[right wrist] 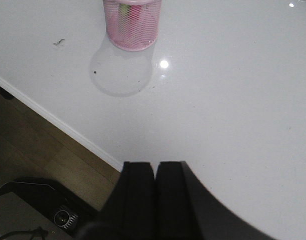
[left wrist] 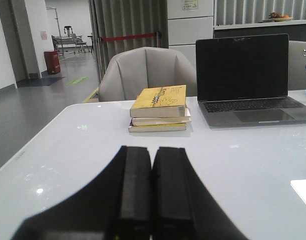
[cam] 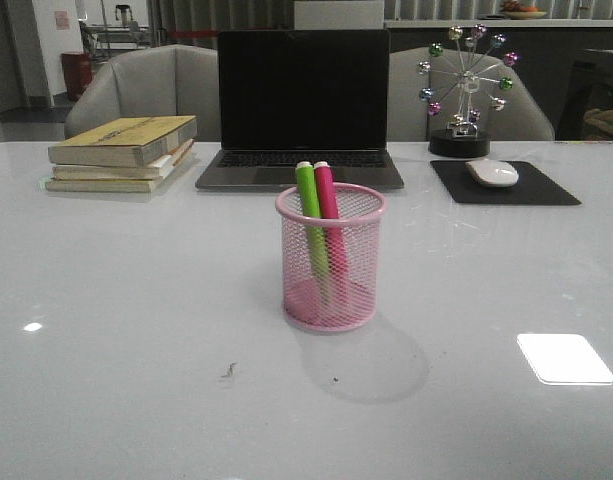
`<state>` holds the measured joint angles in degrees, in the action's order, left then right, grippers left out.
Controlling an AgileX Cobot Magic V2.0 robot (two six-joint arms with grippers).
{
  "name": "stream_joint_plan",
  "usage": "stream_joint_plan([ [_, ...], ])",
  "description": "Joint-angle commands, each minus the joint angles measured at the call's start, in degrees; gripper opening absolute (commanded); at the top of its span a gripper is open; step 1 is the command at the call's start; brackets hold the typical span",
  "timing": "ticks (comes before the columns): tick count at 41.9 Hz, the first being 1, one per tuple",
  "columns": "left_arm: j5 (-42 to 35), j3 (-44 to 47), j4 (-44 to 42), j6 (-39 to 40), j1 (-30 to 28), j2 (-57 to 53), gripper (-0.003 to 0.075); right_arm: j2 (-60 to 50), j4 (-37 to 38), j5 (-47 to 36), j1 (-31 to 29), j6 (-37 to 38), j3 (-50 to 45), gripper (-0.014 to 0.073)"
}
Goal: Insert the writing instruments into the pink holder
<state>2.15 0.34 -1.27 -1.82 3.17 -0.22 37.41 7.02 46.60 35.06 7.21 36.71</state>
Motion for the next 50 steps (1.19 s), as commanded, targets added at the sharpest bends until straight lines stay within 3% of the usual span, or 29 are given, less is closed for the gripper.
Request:
stream_joint_plan([
  [1,-5.14,0.22,0.56,0.54,-0.13,-1.14,0.0097,-2.55,-0.42,-4.08,-3.19,0.07,1.13,0.0056],
  [12,-5.14,0.22,0.56,0.54,-0.13,-1.14,0.0097,-17.99,-2.68,-26.74,-24.05,0.07,-11.91,0.0056],
  [20,-5.14,0.22,0.56,0.54,-0.13,-1.14,0.0097,-30.08,-5.42,-38.10,-32.44,0.07,-26.22,0.0056],
  [32,-5.14,0.22,0.56,0.54,-0.13,-1.14,0.0097,-39.25,-5.62,-49.75,-35.65,0.07,-38.21,0.0056],
  [50,-5.14,0.22,0.56,0.54,-0.13,-1.14,0.0097,-39.11,-5.62,-49.48,-35.65,0.07,-38.06,0.0056],
])
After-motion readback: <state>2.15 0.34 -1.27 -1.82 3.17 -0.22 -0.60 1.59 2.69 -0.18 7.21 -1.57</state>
